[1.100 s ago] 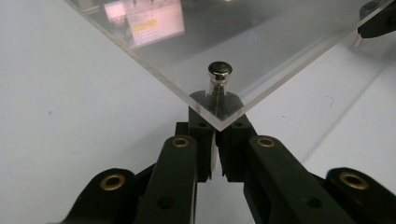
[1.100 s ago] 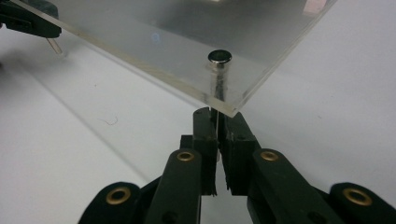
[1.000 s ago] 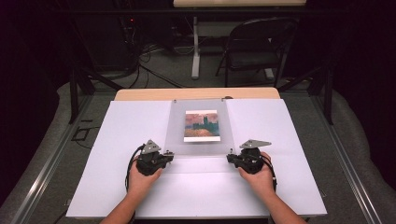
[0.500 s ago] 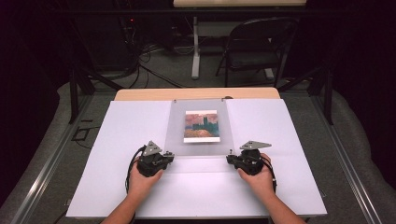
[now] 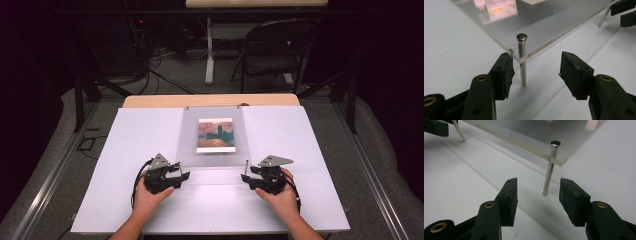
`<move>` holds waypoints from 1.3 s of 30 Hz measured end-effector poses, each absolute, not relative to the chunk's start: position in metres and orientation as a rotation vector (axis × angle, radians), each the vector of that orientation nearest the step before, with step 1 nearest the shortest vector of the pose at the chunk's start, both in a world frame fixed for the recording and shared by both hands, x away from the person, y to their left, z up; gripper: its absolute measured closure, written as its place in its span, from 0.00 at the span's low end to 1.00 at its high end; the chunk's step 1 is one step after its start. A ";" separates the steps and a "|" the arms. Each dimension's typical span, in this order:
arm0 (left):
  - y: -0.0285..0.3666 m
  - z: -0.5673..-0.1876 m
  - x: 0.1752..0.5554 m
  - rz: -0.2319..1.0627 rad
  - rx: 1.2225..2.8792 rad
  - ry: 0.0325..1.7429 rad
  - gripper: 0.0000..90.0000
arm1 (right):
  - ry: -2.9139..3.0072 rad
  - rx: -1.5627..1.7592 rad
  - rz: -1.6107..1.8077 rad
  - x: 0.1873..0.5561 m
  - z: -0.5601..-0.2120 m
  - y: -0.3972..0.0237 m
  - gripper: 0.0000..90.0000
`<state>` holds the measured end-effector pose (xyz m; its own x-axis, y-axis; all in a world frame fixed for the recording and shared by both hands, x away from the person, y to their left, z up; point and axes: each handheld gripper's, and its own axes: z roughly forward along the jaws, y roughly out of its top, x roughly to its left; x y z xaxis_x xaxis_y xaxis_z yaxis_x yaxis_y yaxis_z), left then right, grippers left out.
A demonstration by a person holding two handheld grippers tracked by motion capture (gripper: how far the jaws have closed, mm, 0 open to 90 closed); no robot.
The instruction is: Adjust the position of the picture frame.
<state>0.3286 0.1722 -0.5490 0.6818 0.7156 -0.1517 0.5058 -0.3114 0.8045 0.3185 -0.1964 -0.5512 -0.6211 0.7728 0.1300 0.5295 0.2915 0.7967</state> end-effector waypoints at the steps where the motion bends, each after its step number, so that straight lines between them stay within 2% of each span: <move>1: 0.174 -0.548 0.327 0.301 1.989 0.944 0.47 | 2.289 1.184 1.234 0.316 -0.550 -0.197 0.53; 22: 0.193 -0.534 0.300 0.314 1.964 0.947 0.41 | 2.263 1.164 1.287 0.286 -0.536 -0.210 0.50; 32: 0.203 -0.523 0.300 0.306 1.906 0.968 0.41 | 2.243 1.217 1.301 0.288 -0.526 -0.228 0.43; 39: 0.206 -0.516 0.309 0.325 1.905 0.956 0.41 | 2.231 1.218 1.249 0.301 -0.515 -0.240 0.44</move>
